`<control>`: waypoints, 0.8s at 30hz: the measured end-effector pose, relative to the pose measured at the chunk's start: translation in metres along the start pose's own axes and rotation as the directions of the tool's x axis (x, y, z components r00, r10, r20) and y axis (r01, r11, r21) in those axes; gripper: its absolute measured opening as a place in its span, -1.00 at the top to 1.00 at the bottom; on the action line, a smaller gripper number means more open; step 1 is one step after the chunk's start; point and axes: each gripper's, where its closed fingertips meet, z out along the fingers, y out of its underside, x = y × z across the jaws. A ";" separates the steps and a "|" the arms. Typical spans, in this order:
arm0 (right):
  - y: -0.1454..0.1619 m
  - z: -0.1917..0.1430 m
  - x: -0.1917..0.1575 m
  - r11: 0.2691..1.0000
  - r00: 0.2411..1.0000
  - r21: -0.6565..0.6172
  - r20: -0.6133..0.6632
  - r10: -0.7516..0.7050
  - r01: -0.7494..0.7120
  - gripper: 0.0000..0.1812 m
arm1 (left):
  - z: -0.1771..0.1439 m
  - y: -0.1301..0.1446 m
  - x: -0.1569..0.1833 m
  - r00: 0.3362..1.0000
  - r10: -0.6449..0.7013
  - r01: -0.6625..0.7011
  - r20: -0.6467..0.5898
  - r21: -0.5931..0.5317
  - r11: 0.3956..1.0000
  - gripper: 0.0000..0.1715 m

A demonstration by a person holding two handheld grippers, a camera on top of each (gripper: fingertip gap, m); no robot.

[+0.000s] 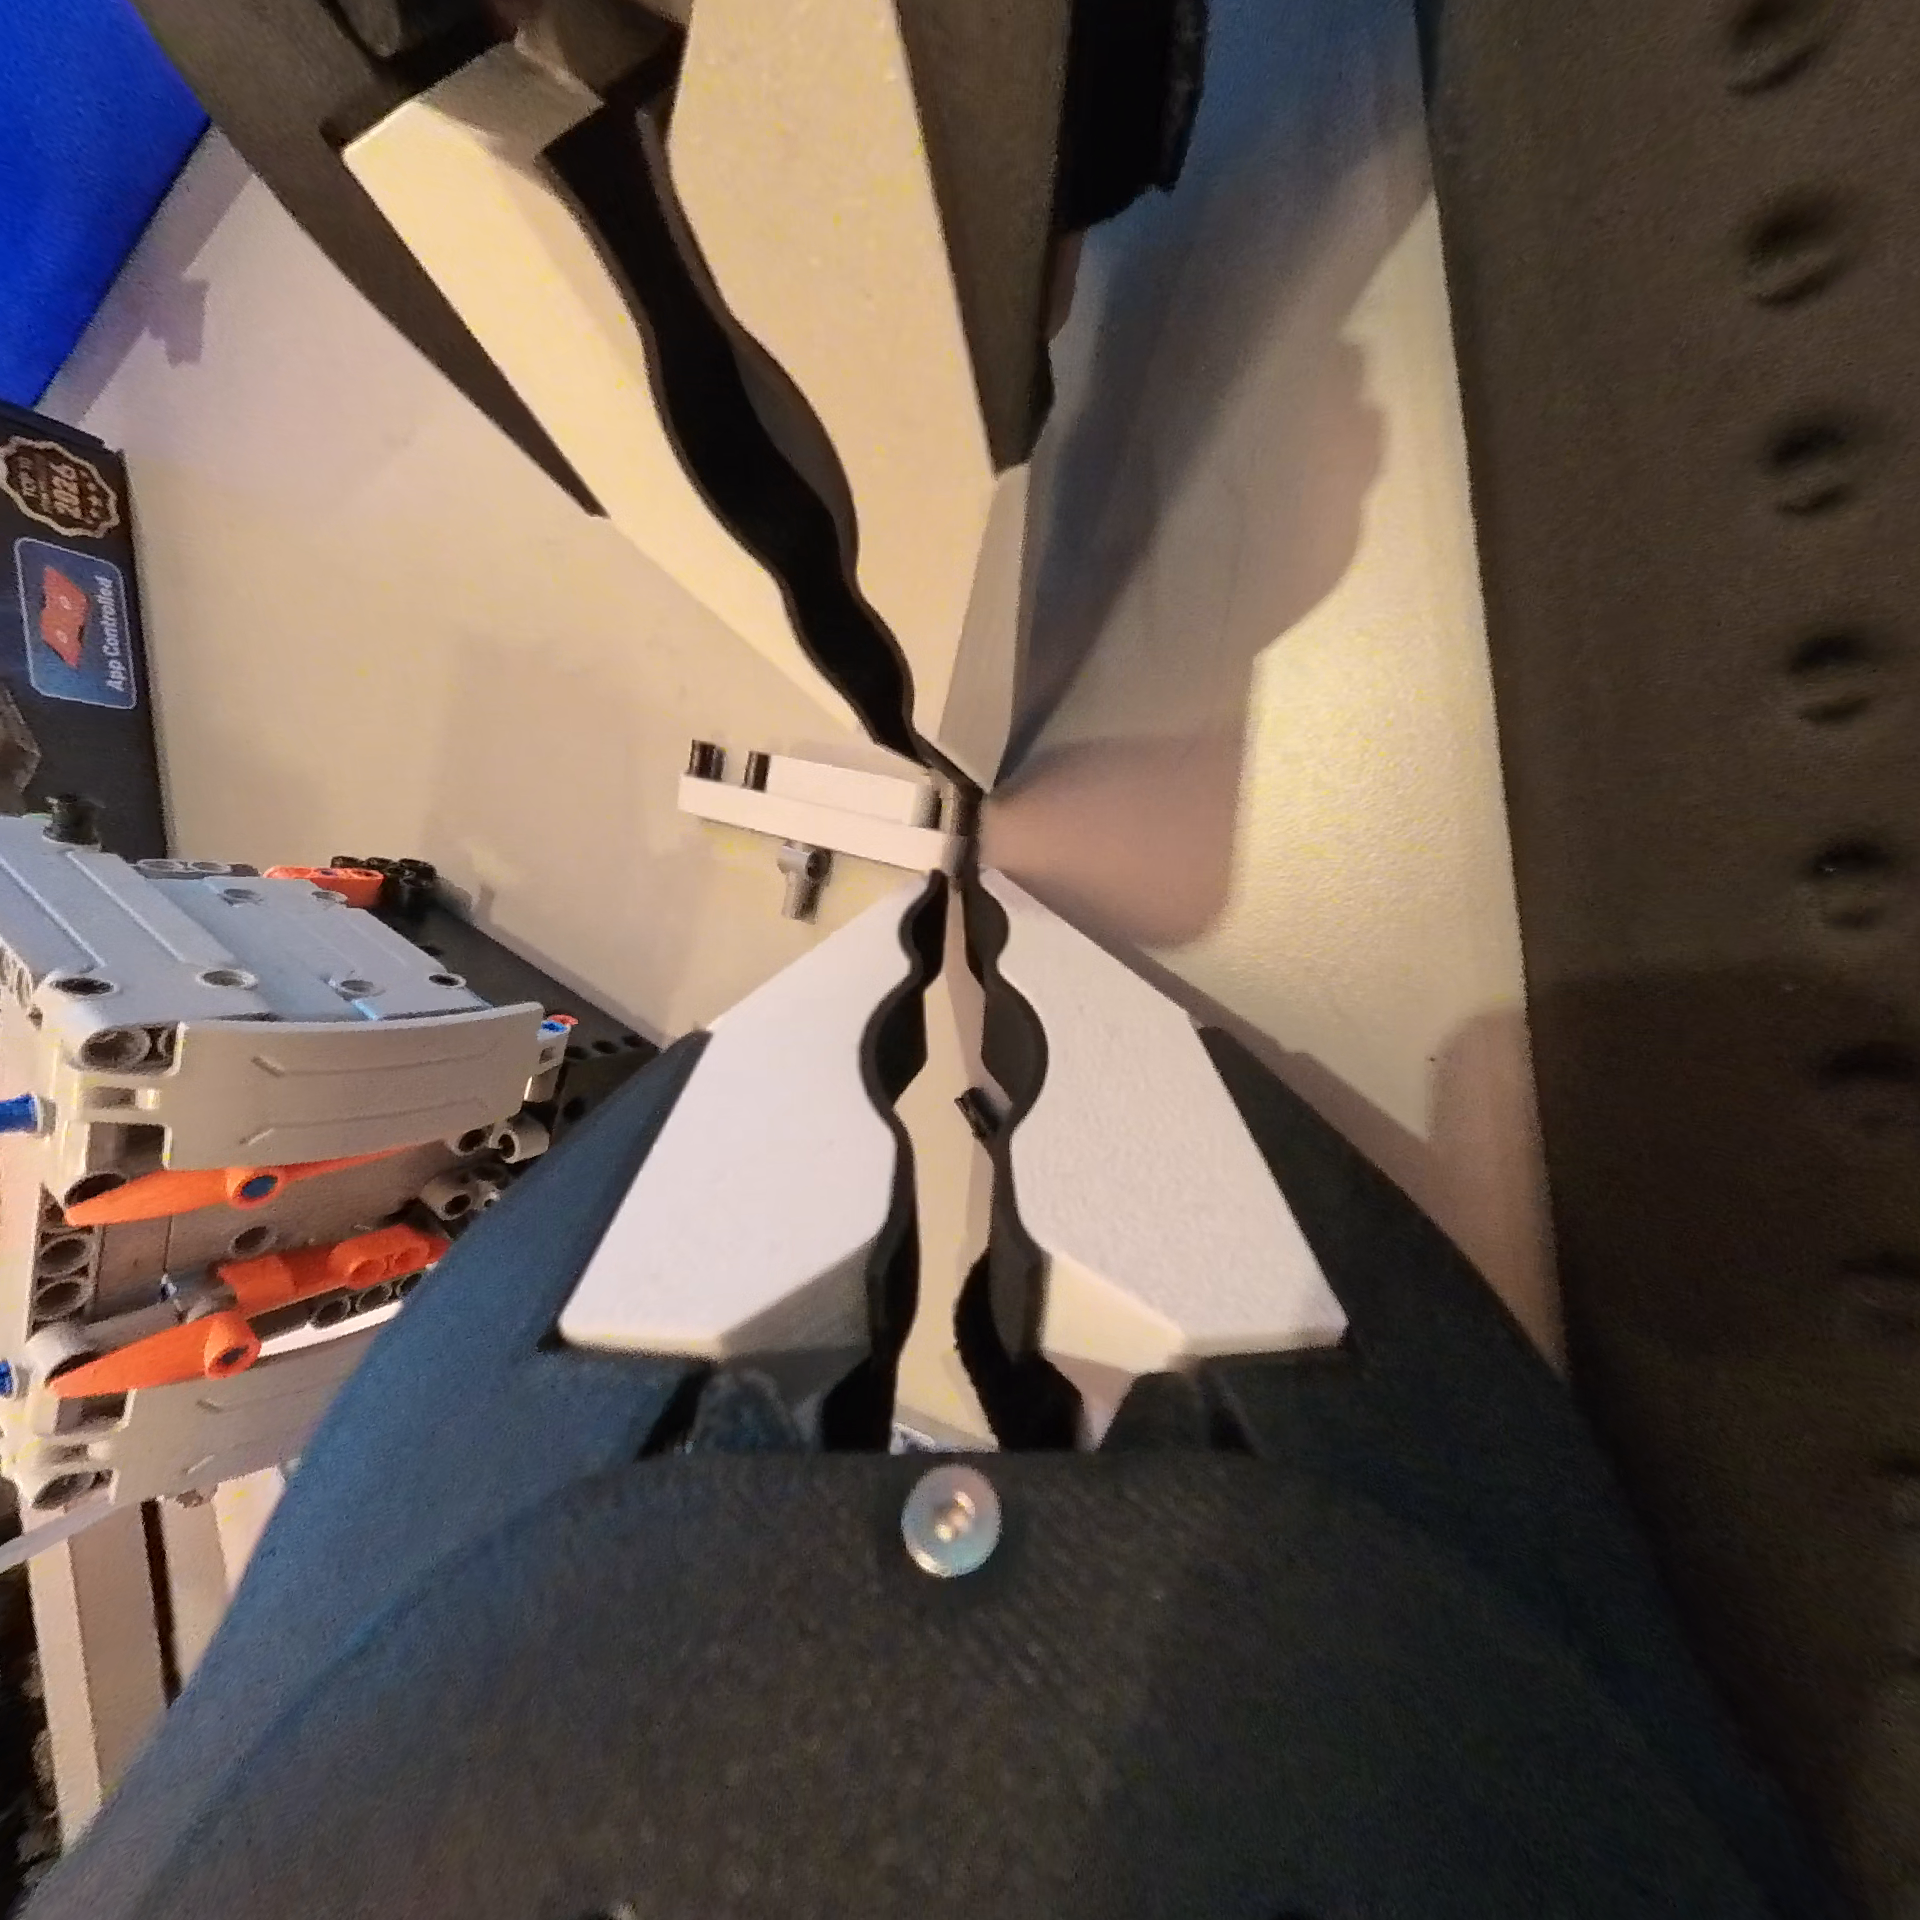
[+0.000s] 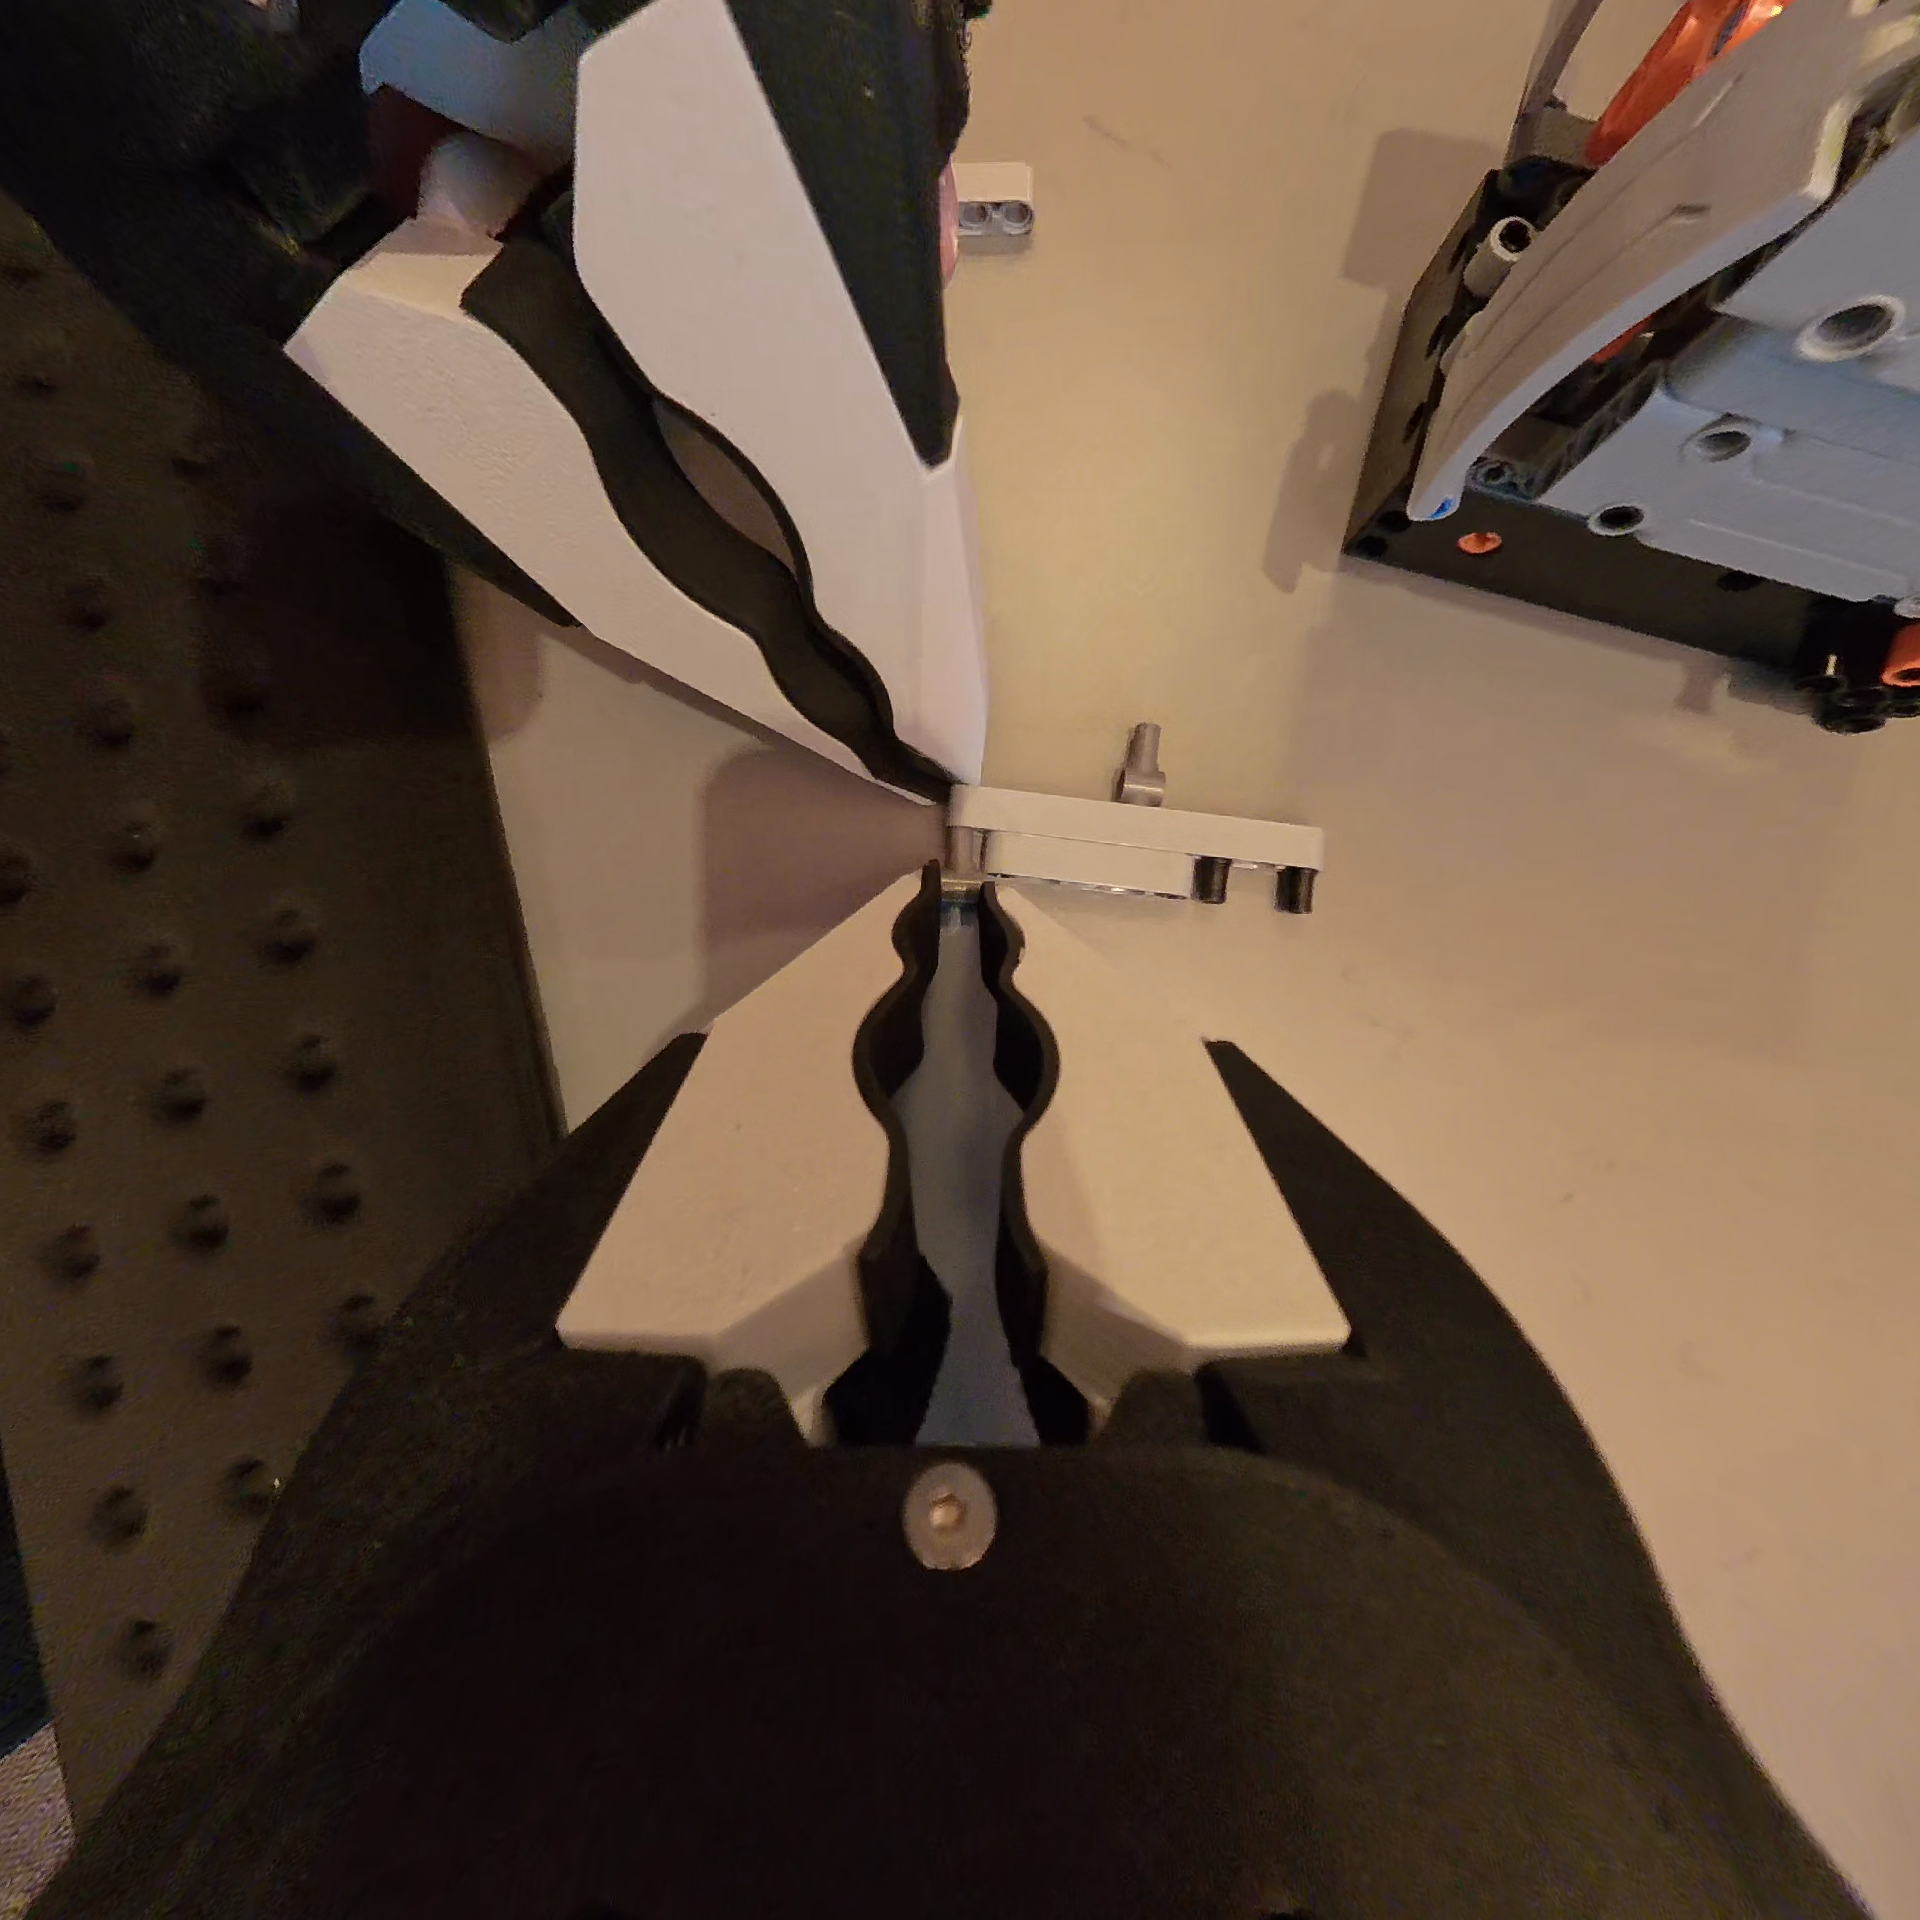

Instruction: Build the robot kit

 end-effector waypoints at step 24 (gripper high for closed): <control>-0.005 0.004 0.003 0.990 0.990 0.025 -0.031 -0.136 0.136 0.96 | -0.001 0.005 -0.003 0.990 -0.111 0.114 -0.088 0.034 0.993 0.97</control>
